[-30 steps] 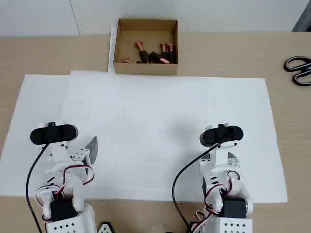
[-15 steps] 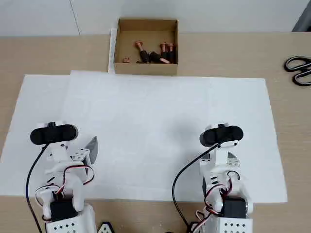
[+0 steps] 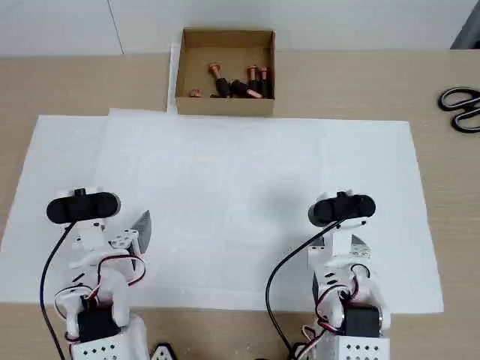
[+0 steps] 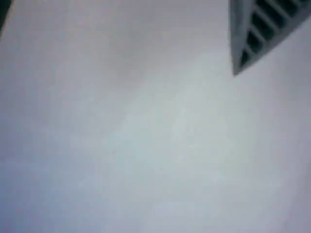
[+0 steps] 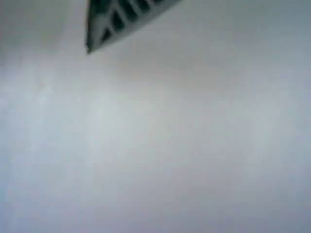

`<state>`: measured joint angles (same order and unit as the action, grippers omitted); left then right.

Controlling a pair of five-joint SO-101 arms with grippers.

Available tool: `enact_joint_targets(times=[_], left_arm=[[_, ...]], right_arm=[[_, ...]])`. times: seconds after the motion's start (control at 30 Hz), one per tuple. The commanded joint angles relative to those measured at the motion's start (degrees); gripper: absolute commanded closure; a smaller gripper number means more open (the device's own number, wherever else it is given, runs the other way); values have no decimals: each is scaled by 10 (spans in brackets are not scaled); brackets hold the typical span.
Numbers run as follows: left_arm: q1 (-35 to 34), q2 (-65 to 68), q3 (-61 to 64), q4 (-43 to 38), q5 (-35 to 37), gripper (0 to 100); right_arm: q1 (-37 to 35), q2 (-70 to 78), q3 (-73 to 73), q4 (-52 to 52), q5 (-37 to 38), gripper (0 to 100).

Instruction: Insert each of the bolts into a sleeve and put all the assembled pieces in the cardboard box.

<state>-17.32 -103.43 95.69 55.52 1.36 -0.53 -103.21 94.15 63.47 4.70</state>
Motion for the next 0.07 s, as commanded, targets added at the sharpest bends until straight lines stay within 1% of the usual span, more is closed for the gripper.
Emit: enact_joint_targets(times=[0.0,0.03], left_arm=[[-3,-6,-1,-14,-3,701],[-3,-6,-1,-14,-3,701]], right_arm=[[0,-7,-4,-12,4,790],[0,-7,-4,-12,4,790]])
